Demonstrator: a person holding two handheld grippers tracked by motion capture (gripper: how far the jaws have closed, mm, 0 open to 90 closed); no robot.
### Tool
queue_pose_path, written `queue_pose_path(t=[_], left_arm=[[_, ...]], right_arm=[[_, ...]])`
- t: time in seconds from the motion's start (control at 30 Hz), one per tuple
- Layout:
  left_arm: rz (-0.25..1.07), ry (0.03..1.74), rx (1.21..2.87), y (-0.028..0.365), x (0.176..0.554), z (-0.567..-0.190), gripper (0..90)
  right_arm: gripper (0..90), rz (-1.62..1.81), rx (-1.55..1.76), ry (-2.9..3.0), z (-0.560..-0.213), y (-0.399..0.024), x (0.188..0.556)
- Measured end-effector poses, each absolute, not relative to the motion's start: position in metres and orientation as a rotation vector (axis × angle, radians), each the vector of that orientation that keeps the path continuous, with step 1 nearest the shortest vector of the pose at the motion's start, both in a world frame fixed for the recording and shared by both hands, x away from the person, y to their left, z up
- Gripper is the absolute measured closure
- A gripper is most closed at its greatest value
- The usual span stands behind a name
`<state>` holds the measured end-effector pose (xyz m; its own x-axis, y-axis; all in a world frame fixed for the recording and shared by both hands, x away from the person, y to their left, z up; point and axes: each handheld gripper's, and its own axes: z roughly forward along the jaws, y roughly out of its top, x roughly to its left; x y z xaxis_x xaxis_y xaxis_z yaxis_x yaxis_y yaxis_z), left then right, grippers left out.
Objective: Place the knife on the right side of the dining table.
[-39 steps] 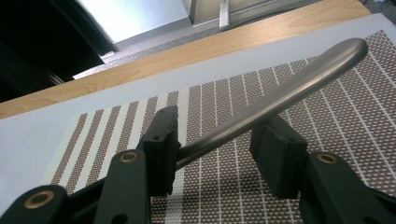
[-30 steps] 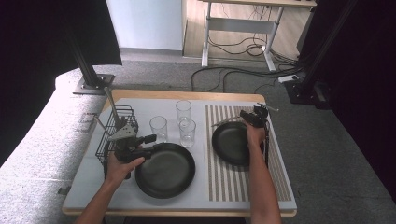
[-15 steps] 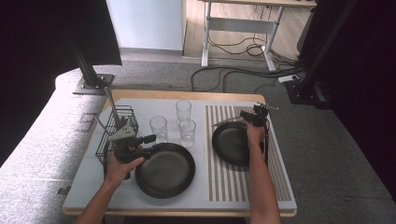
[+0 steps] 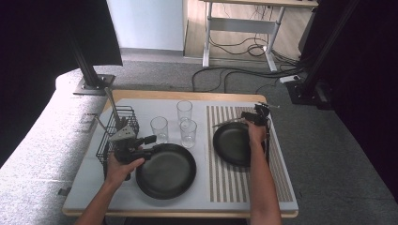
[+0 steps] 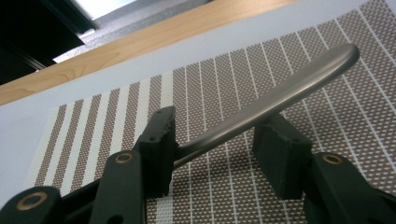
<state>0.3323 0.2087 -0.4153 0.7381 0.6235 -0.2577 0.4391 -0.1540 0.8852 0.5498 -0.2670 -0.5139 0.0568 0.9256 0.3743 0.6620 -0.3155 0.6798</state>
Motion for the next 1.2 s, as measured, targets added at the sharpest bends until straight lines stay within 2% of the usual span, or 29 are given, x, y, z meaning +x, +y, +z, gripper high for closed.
queue_pose_path(t=[0.63,1.2], left_arm=[[0.198,0.836,1.786,0.2114,0.3311,-0.4166,44.3],[0.201,0.837,1.773,0.2132,0.3271,-0.4178,44.2]], right_arm=[[47.8,1.082,2.045,1.622,-0.5139,-0.2698,0.5501],[45.6,1.102,1.917,1.698,-0.5052,-0.269,0.548]])
